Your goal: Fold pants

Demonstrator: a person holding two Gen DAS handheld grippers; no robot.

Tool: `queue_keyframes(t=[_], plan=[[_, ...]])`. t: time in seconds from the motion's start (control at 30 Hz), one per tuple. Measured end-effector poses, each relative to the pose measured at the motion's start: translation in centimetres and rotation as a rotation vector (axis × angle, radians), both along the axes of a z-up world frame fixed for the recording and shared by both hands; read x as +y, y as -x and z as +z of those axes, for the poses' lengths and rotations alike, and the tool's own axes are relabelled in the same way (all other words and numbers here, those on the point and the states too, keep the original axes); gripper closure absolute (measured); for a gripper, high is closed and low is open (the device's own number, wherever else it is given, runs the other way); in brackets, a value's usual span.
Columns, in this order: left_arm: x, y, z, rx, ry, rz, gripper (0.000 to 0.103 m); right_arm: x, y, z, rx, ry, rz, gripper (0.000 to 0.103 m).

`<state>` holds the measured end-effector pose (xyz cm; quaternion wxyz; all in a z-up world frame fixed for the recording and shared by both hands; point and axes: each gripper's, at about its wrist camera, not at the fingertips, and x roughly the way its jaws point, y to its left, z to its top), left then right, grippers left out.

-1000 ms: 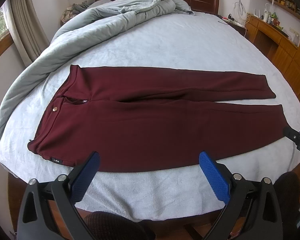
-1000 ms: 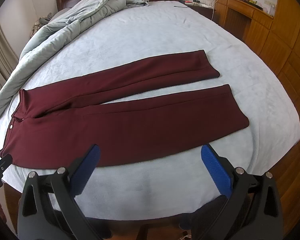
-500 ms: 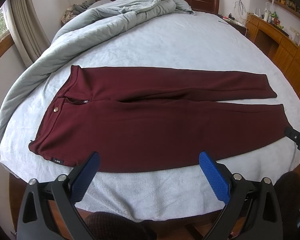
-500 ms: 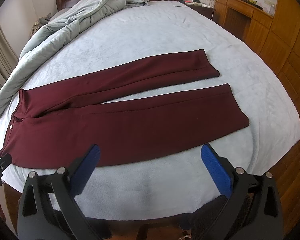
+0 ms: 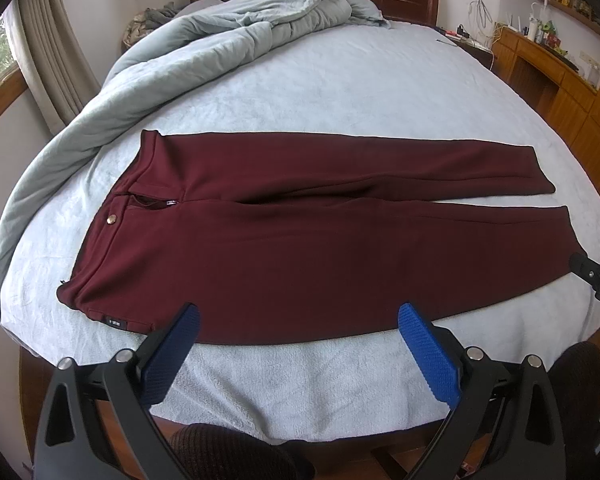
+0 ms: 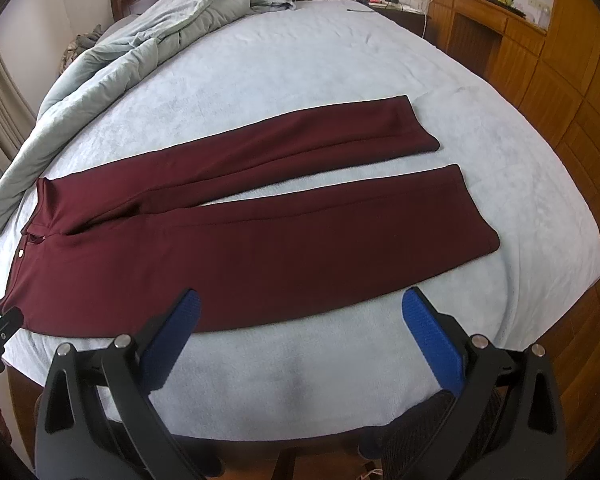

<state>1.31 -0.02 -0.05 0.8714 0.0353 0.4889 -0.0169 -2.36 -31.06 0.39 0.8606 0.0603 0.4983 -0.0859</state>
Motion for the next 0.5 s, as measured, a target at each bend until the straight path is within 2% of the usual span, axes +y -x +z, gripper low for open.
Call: queue_keyframes(t=[0.5], plan=[[-0.4, -1.2, -0.4, 0.015, -0.01, -0.008, 0.004, -0.8, -0.9, -0.3, 0.005, -0.009, 0.029, 0.003]])
